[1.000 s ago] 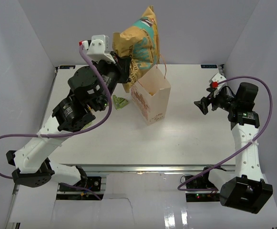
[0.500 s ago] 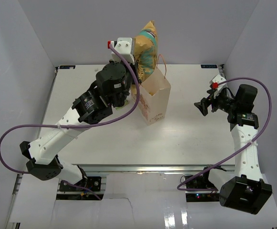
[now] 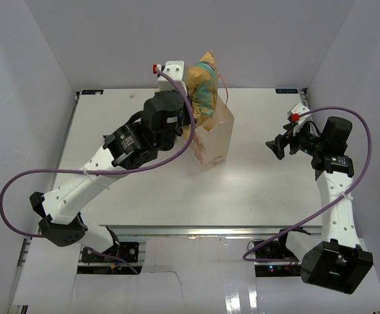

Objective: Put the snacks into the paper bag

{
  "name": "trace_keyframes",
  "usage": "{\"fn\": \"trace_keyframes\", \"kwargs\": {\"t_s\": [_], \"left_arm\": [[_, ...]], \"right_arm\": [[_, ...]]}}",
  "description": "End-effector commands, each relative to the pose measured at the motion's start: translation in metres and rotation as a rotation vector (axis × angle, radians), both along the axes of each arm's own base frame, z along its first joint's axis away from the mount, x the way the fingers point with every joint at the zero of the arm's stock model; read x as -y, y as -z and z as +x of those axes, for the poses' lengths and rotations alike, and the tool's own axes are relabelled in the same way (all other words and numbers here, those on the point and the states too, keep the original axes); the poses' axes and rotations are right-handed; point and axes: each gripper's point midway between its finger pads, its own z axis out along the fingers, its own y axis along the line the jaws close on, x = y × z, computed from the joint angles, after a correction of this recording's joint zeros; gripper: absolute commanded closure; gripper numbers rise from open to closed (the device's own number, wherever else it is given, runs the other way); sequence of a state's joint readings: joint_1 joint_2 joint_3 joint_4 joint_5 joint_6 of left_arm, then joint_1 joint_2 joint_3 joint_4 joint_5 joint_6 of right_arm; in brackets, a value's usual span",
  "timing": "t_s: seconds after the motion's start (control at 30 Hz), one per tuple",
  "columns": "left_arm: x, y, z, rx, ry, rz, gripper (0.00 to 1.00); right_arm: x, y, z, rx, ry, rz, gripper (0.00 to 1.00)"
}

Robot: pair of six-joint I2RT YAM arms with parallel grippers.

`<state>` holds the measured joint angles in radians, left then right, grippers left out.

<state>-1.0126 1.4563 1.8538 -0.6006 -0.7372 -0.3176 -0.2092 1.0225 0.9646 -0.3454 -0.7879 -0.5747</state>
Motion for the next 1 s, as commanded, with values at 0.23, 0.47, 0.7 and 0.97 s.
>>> {"fn": "trace_keyframes", "kwargs": {"t_s": [0.23,0.47,0.7,0.97], "left_arm": [[0.003,0.01,-0.015,-0.113,0.04,-0.086,1.0],[0.002,0.022,-0.012,-0.164,-0.003,-0.054,1.0],[0.009,0.035,0.0,-0.2,-0.037,-0.013,0.97],[0.007,0.049,0.012,-0.242,-0.077,-0.013,0.96]], "right_arm": [[-0.001,-0.001,0.002,0.011,-0.004,0.027,0.08],[-0.002,0.001,0.002,0.008,-0.009,0.035,0.08],[-0.003,0.004,0.001,0.0,-0.009,0.039,0.08],[-0.003,0.007,0.0,-0.004,-0.007,0.04,0.08]]}}
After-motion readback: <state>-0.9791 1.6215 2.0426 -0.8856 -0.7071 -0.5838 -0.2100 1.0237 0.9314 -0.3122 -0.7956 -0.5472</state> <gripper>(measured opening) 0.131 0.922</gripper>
